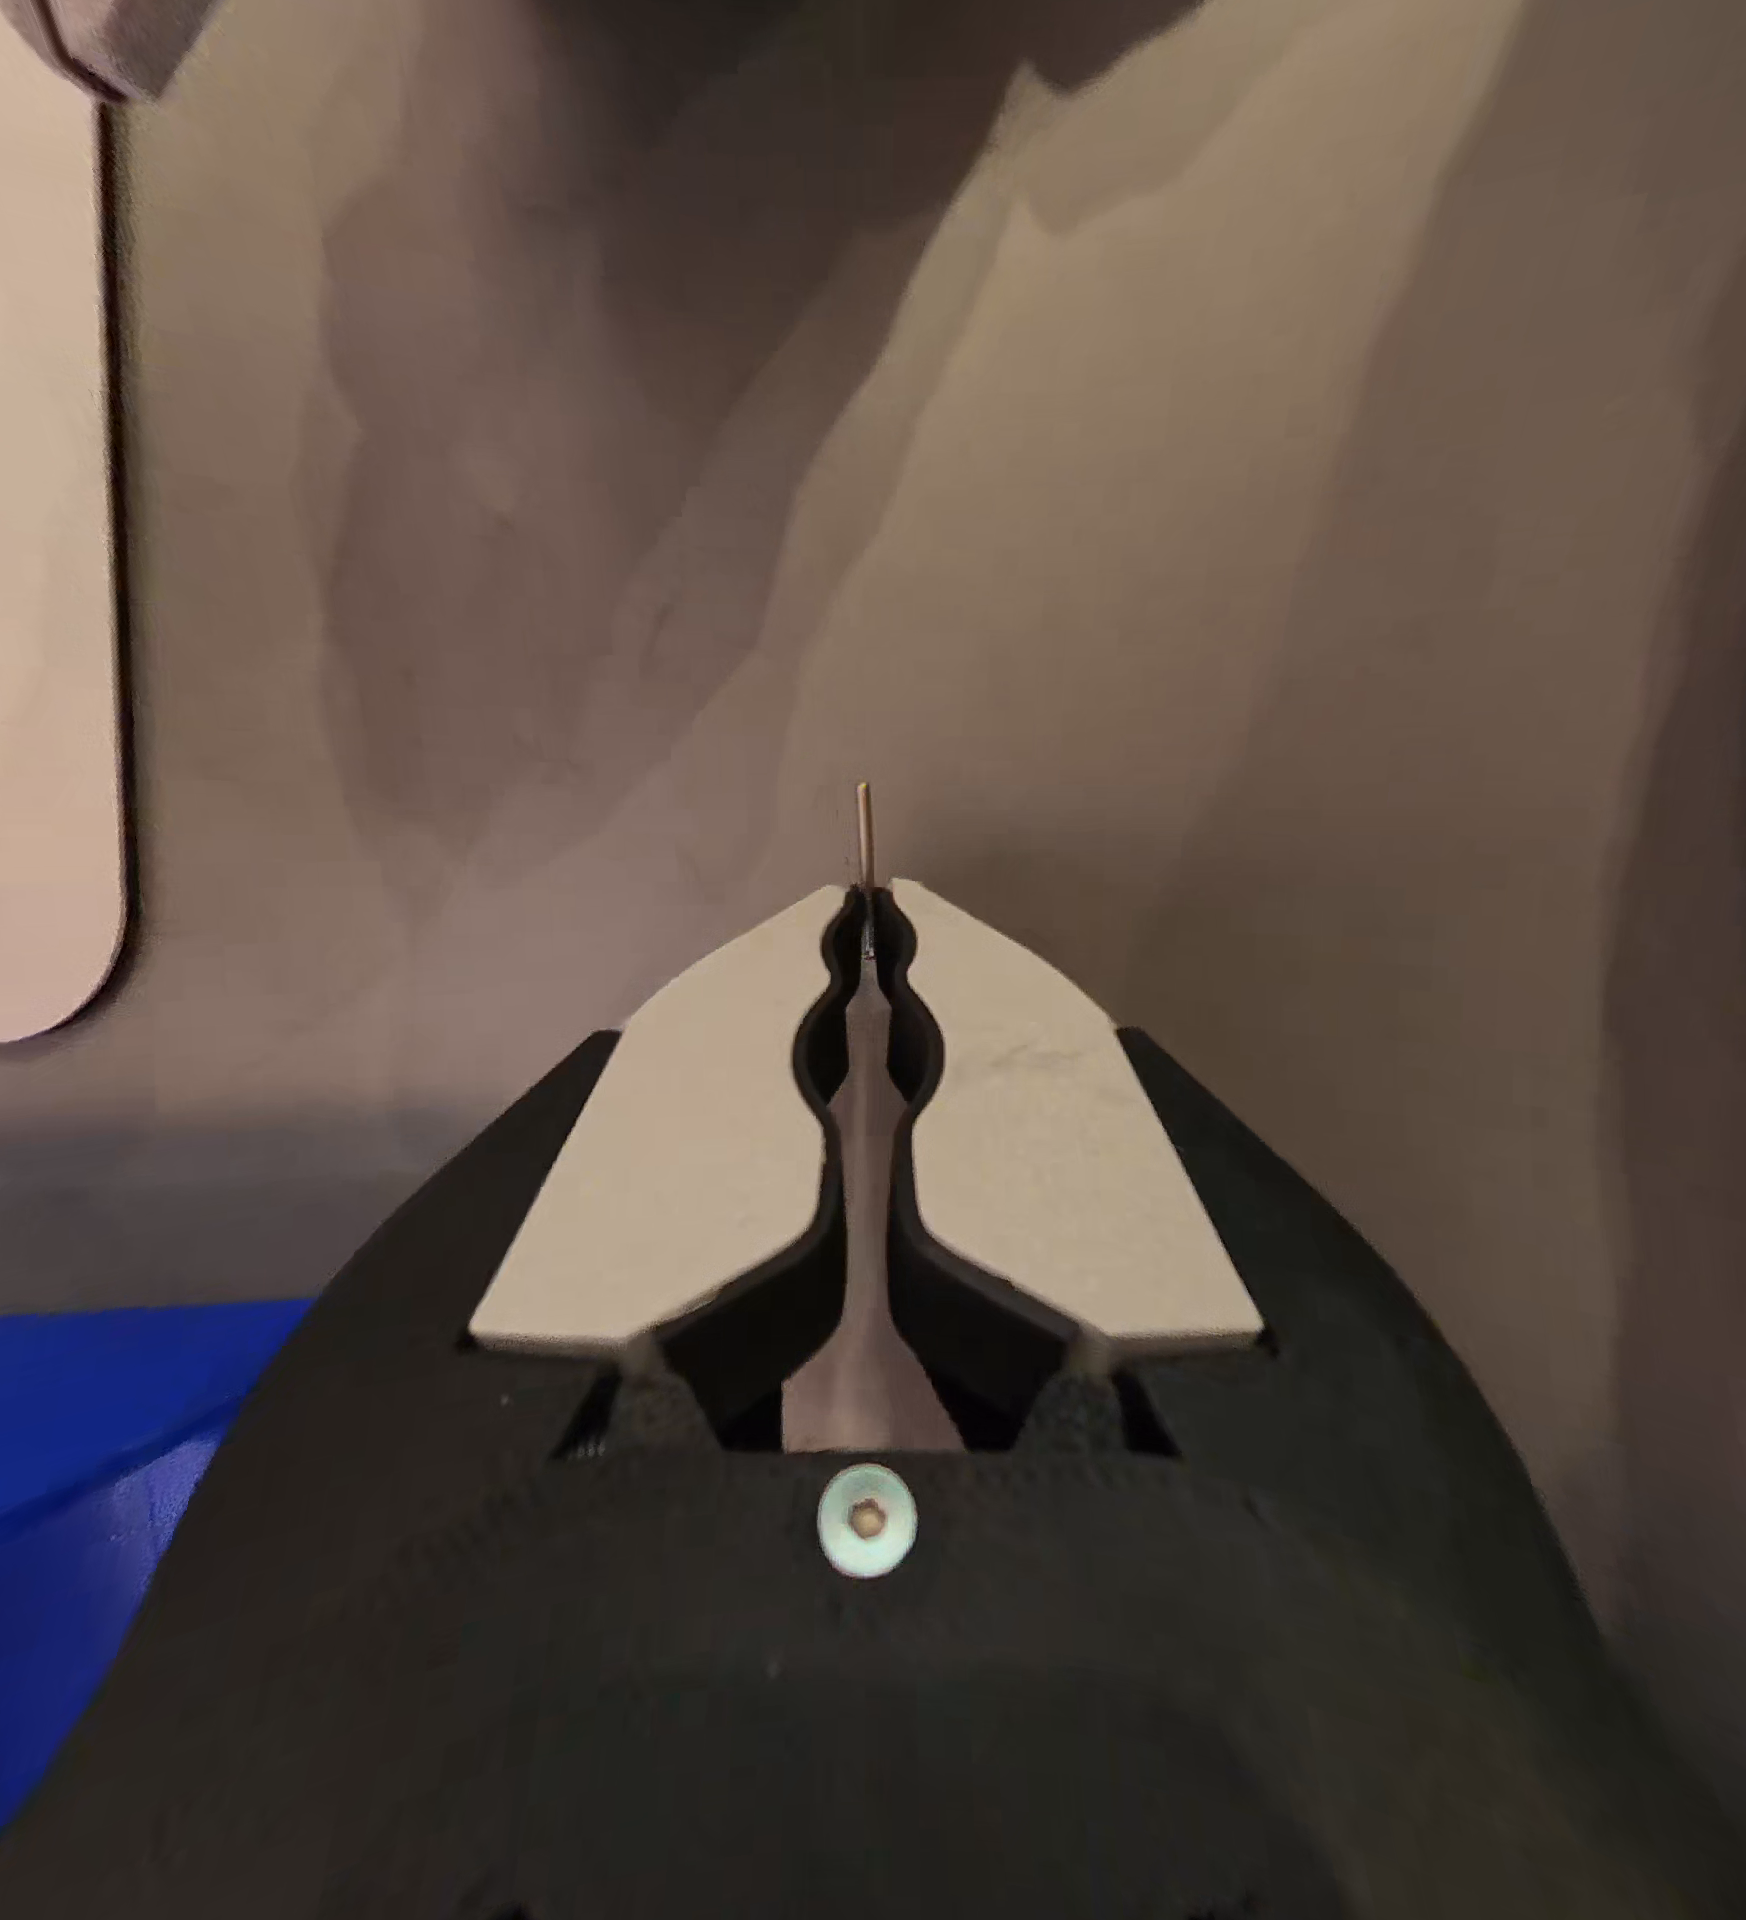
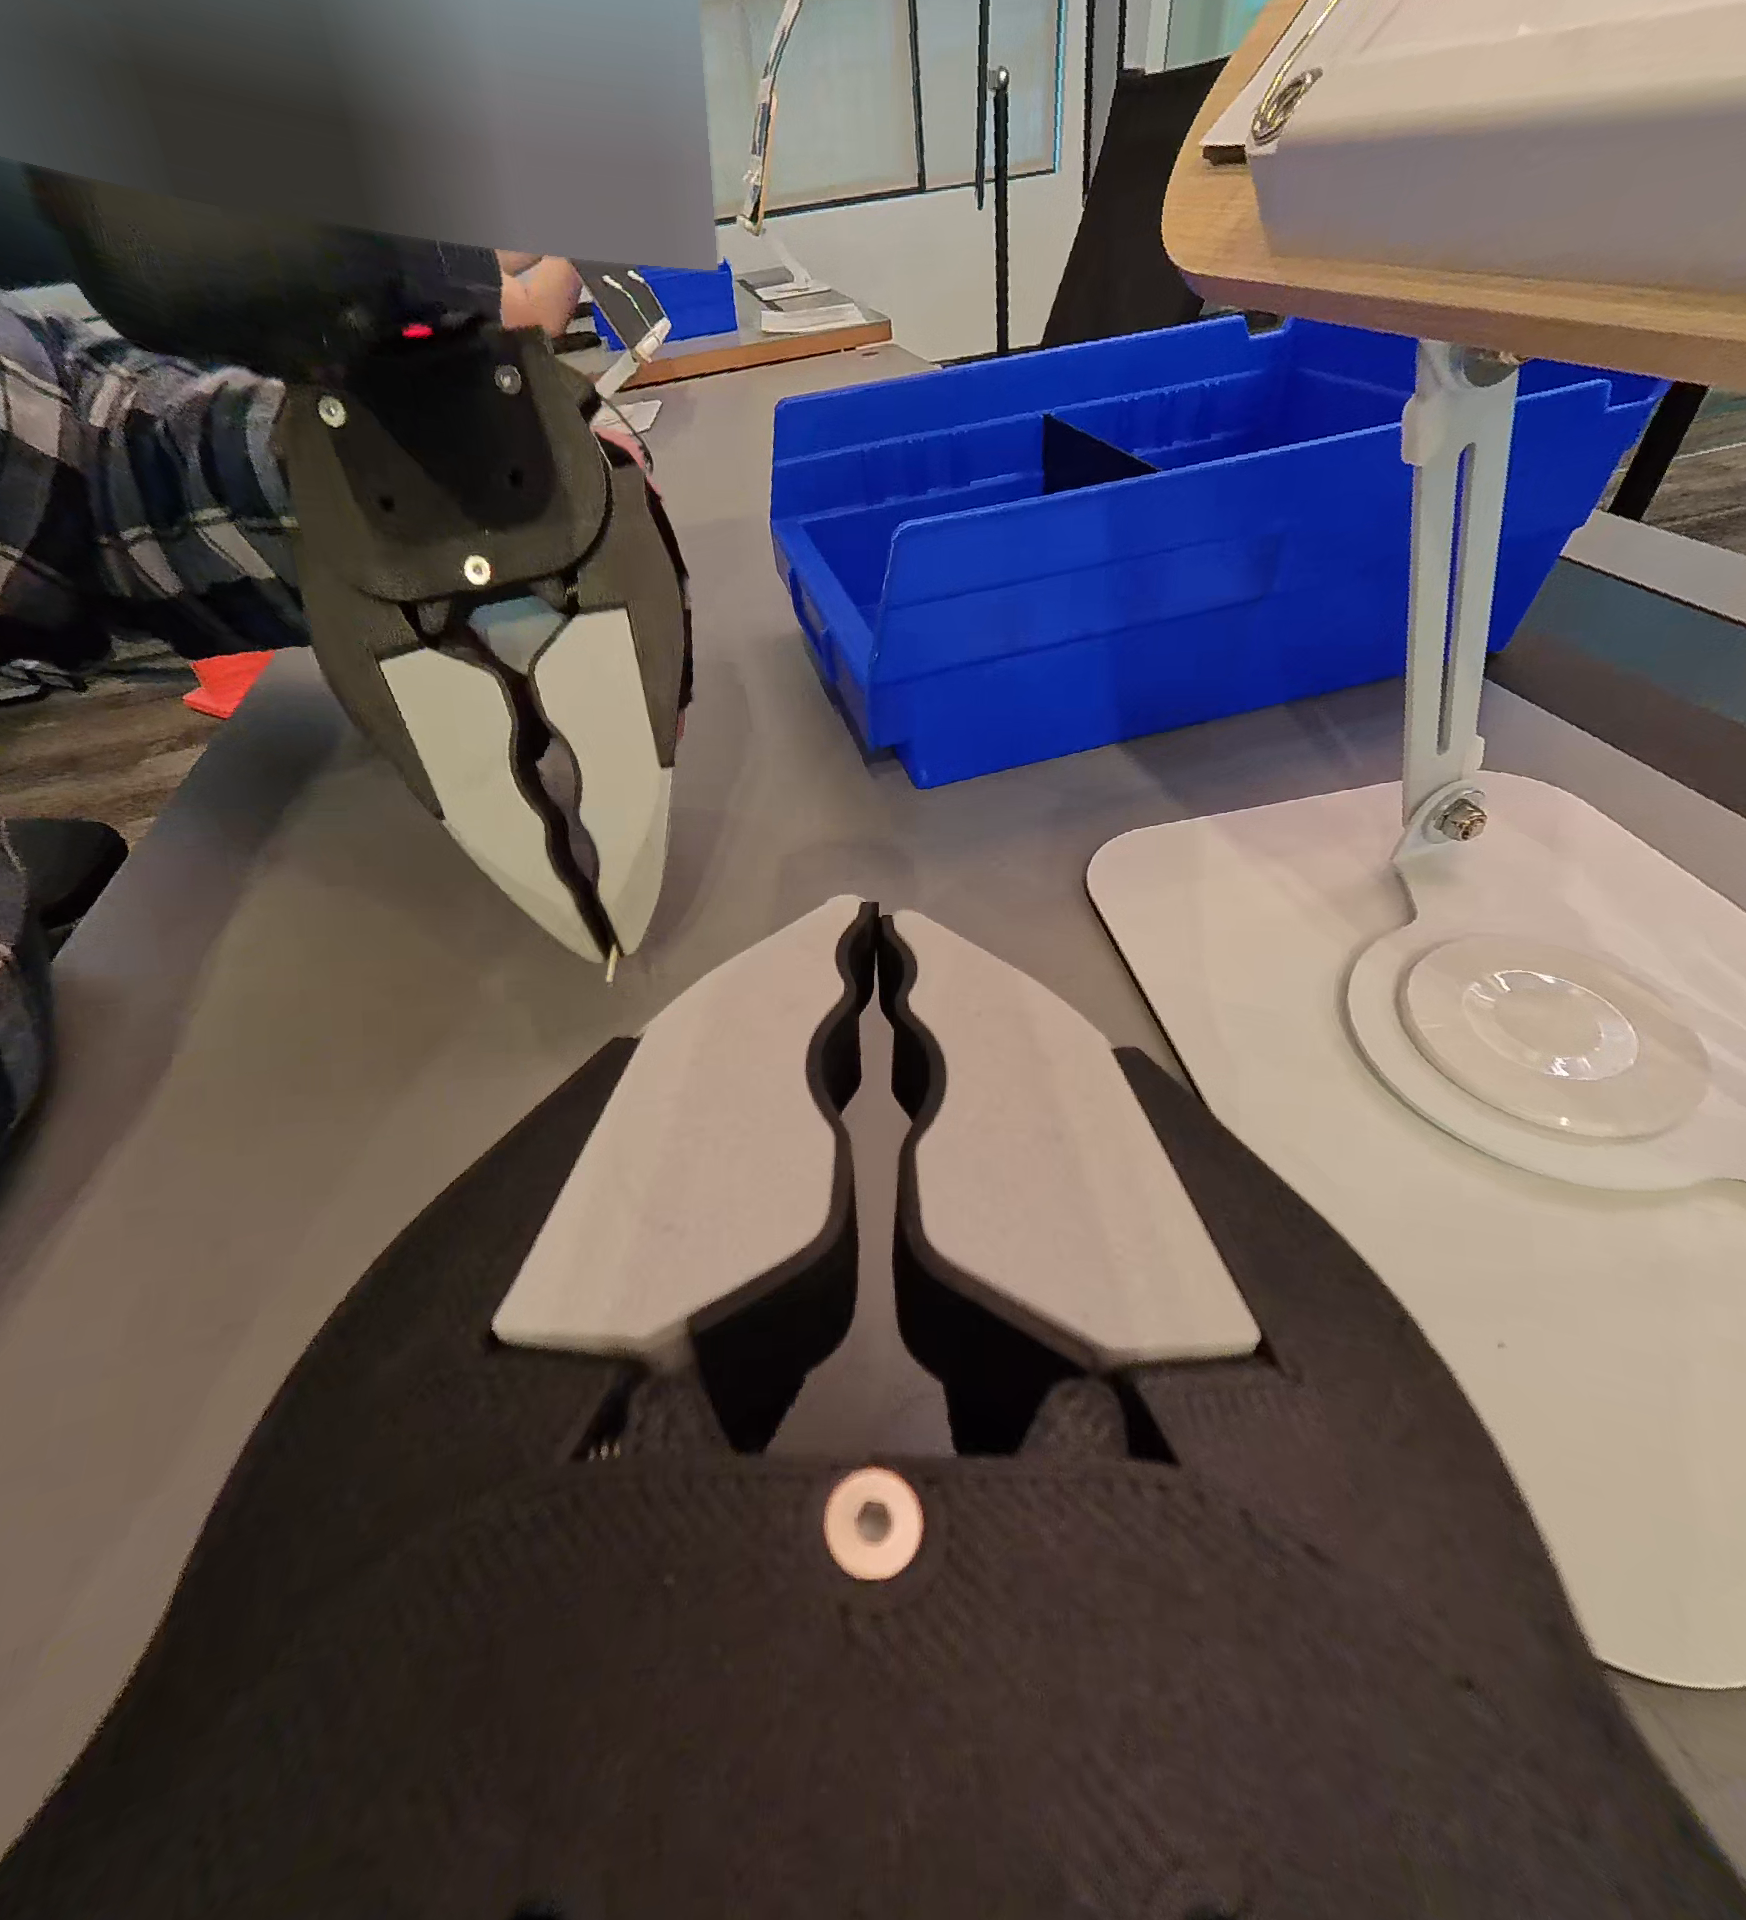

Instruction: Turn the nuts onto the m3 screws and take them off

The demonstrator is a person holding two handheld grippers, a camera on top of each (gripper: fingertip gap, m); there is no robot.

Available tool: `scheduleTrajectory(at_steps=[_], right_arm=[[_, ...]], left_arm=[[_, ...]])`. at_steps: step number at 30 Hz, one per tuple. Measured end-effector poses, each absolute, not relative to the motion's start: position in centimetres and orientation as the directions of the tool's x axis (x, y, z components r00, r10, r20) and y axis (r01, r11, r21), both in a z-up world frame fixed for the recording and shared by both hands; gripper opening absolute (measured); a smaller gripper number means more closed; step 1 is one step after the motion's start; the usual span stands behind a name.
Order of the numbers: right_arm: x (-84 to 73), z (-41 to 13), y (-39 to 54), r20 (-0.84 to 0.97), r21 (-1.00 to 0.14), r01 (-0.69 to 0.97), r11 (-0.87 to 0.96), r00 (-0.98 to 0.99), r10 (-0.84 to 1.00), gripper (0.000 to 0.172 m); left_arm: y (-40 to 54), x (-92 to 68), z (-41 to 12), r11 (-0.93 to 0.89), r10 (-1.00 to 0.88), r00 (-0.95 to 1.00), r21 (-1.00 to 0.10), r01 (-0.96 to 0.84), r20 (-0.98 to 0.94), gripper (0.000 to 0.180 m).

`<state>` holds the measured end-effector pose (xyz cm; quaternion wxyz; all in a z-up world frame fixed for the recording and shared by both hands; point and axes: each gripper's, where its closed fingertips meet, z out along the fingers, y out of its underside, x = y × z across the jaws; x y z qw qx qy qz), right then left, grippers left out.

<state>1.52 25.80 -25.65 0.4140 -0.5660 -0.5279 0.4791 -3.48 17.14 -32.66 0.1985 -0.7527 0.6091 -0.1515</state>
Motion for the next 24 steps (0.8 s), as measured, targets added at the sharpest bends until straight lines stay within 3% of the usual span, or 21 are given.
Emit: scheduleTrajectory(at_steps=[4,9,12,16,20,24], right_arm=[[1.7,-25.4,25.9,-0.114,-0.978,0.179,-0.109,-0.014,0.993,0.0],[2.0,-25.0,26.1,-0.132,-0.98,0.15,-0.129,-0.012,0.991,0.0],[2.2,-24.7,26.1,-0.146,-0.981,0.131,-0.143,-0.012,0.989,0.0],[2.4,-24.5,26.2,-0.163,-0.981,0.11,-0.16,-0.015,0.987,0.0],[2.6,-24.2,26.2,-0.175,-0.981,0.091,-0.173,-0.016,0.984,0.0],[2.7,-24.0,26.2,-0.187,-0.98,0.075,-0.186,-0.019,0.982,0.0]], left_arm=[[16.9,-3.4,-33.8,-0.174,-0.979,0.204,-0.469,-0.866,-0.013,0.002],[16.1,-2.9,-33.4,-0.139,-0.988,0.154,-0.543,-0.828,0.019,0.033],[15.5,-3.7,-30.8,-0.129,-0.991,0.092,-0.612,-0.78,0.092,0.029],[18.5,-8.8,-26.0,-0.124,-0.99,0.138,-0.671,-0.731,0.033,0.022],[23.1,-16.2,-23.2,-0.187,-0.954,0.293,-0.63,-0.753,-0.068,0.018],[26.2,-21.6,-24.2,-0.259,-0.921,0.369,-0.511,-0.82,-0.127,0.018]])
